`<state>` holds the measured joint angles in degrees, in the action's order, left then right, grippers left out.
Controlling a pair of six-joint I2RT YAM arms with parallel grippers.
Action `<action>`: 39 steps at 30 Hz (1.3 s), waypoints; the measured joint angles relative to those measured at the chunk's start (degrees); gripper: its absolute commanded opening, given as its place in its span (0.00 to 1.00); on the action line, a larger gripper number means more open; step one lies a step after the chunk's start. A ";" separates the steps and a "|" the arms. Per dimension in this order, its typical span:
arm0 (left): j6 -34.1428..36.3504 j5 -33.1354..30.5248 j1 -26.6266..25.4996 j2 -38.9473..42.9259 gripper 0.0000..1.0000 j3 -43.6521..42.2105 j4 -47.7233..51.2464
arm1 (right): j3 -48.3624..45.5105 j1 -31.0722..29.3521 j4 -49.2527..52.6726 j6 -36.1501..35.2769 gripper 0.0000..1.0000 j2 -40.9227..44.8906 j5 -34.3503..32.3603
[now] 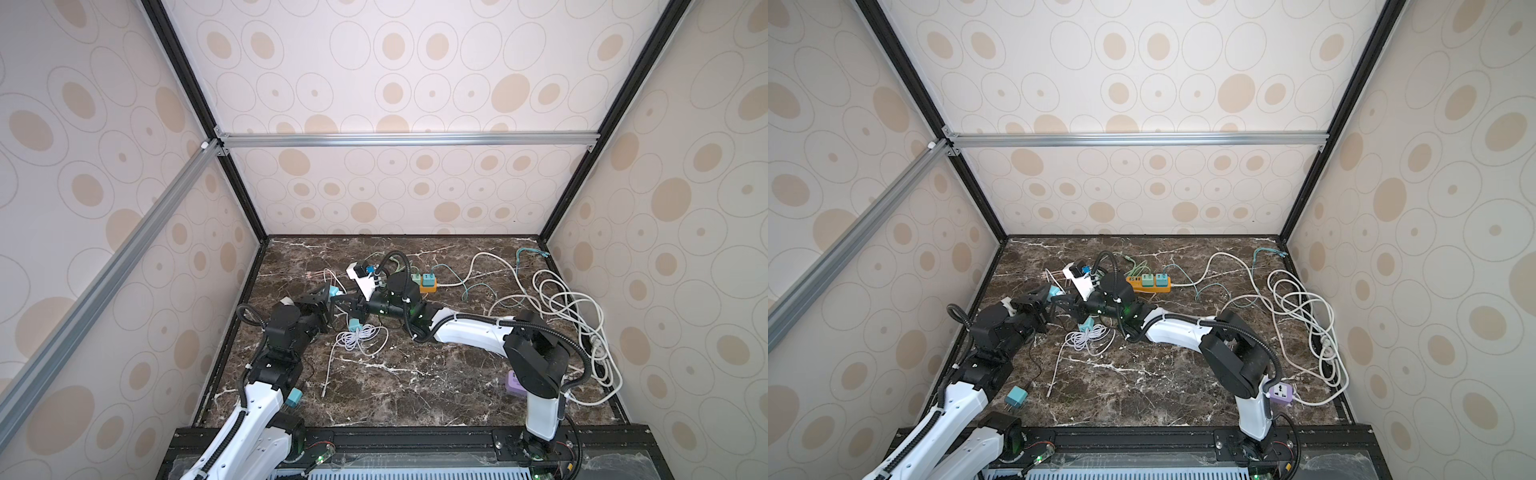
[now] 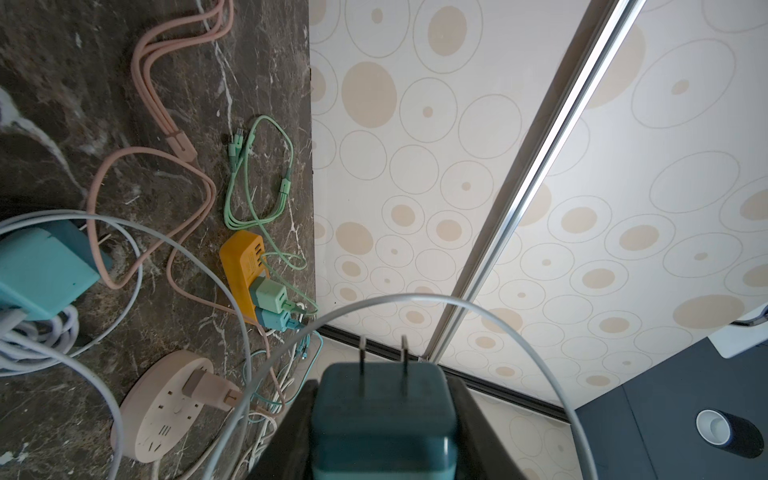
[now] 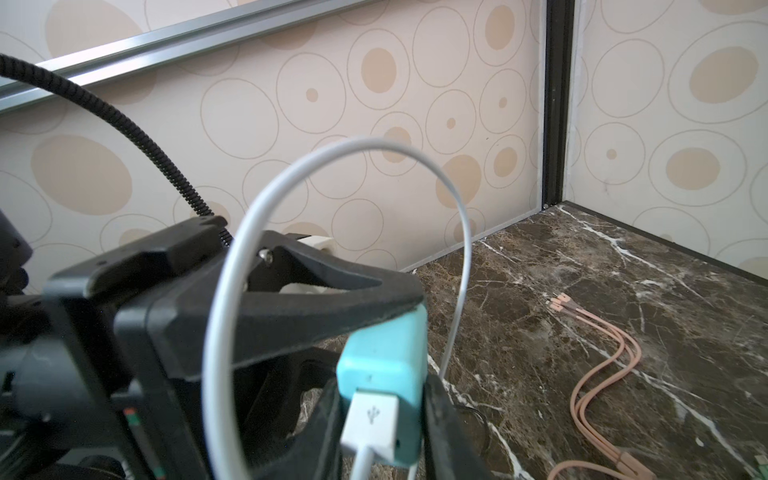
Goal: Insert the plug
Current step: 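Grasp the teal adapter with the right gripper and open the left gripper, then lower the left gripper to the cable pile while the right holds the teal adapter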
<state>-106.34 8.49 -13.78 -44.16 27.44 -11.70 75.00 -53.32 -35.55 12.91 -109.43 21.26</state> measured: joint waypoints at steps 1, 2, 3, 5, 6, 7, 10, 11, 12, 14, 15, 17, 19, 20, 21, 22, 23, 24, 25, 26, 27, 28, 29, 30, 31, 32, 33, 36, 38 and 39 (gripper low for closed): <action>1.29 -0.13 -0.04 0.02 0.78 -0.22 0.04 | -0.04 -0.04 1.11 -0.48 0.00 0.26 -0.42; 3.58 -0.31 -0.17 0.09 0.96 -0.22 0.55 | -0.24 -0.09 2.19 -0.59 0.00 0.72 -1.36; 5.84 -0.59 -0.33 0.28 0.98 -0.11 1.31 | -0.72 0.09 3.17 -0.66 0.00 1.42 -2.10; 12.70 -2.49 -0.59 1.18 0.98 0.94 4.98 | -2.78 1.05 5.05 -0.26 0.00 3.91 -3.39; 16.17 -3.39 -0.68 1.60 0.99 1.57 6.45 | -4.00 1.81 5.86 0.11 0.00 5.51 -3.98; 20.39 -4.52 -0.74 2.27 0.98 2.54 8.04 | -5.27 2.82 6.88 0.76 0.00 7.43 -4.59; 33.70 -6.71 -0.74 5.18 0.98 3.76 9.16 | -8.04 6.51 9.18 2.51 0.00 13.07 -5.86; 38.27 -6.43 -0.74 5.90 0.98 3.52 8.74 | -8.70 7.80 9.81 2.93 0.00 14.86 -6.14; 41.79 -6.01 -0.76 6.36 0.98 2.84 7.74 | -9.27 8.87 10.23 3.30 0.00 16.41 -6.47; 48.11 -4.79 -0.79 6.38 0.98 0.66 5.57 | -10.29 10.38 10.86 3.74 0.00 19.30 -6.91; 50.29 -4.44 -0.83 5.53 0.98 -0.22 5.27 | -10.69 10.69 10.93 3.78 0.00 20.31 -6.95; 55.23 -3.96 -1.16 1.38 0.98 -1.33 5.84 | -11.50 10.75 10.93 3.98 0.00 21.66 -6.78; 59.32 -3.85 -1.84 -4.22 0.96 -1.38 6.67 | -12.13 10.75 10.95 4.28 0.00 21.90 -6.43; 61.00 -3.74 -2.32 -7.34 0.94 -1.36 6.93 | -12.48 10.73 11.17 4.46 0.00 21.88 -6.27; 62.42 -3.58 -2.73 -9.79 0.92 -1.33 7.21 | -12.83 10.75 11.43 4.68 0.00 21.86 -6.19; 63.71 -3.43 -3.21 -12.57 0.90 -1.20 7.48 | -13.07 10.75 11.87 4.85 0.00 21.79 -6.08; 64.81 -3.37 -3.65 -15.21 0.88 -0.92 7.63 | -13.11 10.75 12.17 5.03 0.00 21.66 -6.03; 65.79 -3.32 -4.02 -17.49 0.86 -0.61 7.65 | -13.11 10.75 12.26 5.20 0.00 21.51 -5.99; 66.66 -3.41 -4.37 -19.80 0.84 -0.17 7.67 | -13.11 10.75 12.28 5.49 0.00 21.40 -5.95; 67.43 -3.52 -4.68 -22.12 0.83 0.31 7.63 | -13.11 10.75 12.37 5.75 0.00 21.35 -5.88; 68.15 -3.61 -4.81 -23.96 0.81 0.79 7.63 | -13.11 10.75 12.37 6.01 0.00 21.35 -5.84; 68.72 -3.67 -4.96 -25.81 0.79 1.25 7.63 | -13.11 10.75 12.37 6.21 0.00 21.35 -5.81; 69.20 -3.72 -5.01 -27.43 0.76 1.70 7.58 | -13.11 10.75 12.35 6.34 0.00 21.35 -5.77; 69.75 -3.76 -5.05 -28.68 0.74 2.08 7.56 | -13.11 10.75 12.37 6.43 0.00 21.35 -5.73; 70.23 -3.93 -5.05 -29.90 0.71 2.47 7.52 | -13.11 10.75 12.39 6.58 0.00 21.35 -5.66; 70.55 -4.09 -5.07 -31.06 0.68 2.82 7.48 | -13.11 10.75 12.39 6.62 0.00 21.35 -5.64; 70.82 -4.33 -5.07 -31.87 0.67 3.02 7.41 | -13.11 10.75 12.41 6.73 0.00 21.35 -5.62; 71.30 -5.11 -5.11 -33.44 0.65 3.10 6.25 | -13.11 10.75 12.44 6.82 0.00 21.35 -5.62; 71.30 -5.31 -5.11 -33.99 0.63 3.10 4.68 | -13.22 10.75 12.41 6.84 0.00 21.35 -5.64; 71.30 -5.40 -5.11 -34.21 0.62 3.10 3.74 | -13.33 10.75 12.41 6.91 0.00 21.35 -5.64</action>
<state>-35.05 3.09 -18.90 -78.37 30.55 -7.97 61.67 -42.57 -23.14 19.81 -88.07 15.62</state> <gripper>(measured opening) 0.640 0.275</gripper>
